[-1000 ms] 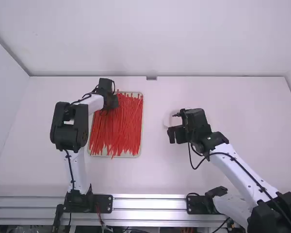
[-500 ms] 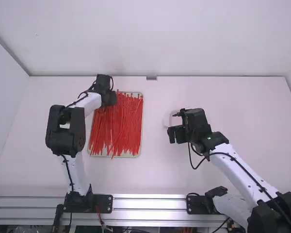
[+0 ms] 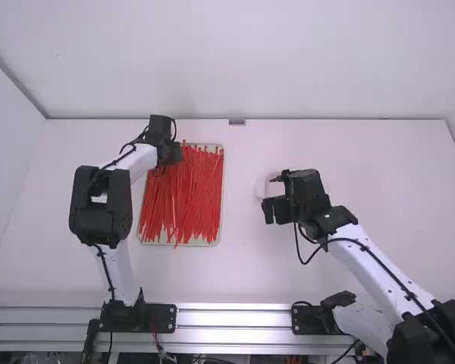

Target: Fasten the cable tie

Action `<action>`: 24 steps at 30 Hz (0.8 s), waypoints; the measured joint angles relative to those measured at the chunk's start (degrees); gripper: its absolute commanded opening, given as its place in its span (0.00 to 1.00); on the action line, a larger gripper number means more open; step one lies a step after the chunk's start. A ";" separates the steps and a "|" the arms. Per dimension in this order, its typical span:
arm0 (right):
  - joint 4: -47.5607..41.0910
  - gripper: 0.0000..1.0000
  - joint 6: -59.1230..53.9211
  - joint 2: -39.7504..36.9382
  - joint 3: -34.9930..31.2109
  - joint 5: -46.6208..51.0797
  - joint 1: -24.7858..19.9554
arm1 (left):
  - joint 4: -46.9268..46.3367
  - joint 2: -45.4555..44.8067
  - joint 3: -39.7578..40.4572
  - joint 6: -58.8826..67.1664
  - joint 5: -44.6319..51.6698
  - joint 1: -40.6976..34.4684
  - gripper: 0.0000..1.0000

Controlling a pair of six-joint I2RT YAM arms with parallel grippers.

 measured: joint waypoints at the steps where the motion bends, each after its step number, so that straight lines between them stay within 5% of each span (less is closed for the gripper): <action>1: -0.04 0.99 0.00 0.00 0.02 0.00 0.00 | 0.00 0.00 0.00 -0.02 0.00 0.00 0.06; 24: -0.35 0.99 0.02 -0.02 0.00 0.00 0.00 | -1.16 0.00 0.00 -0.02 0.00 0.00 0.05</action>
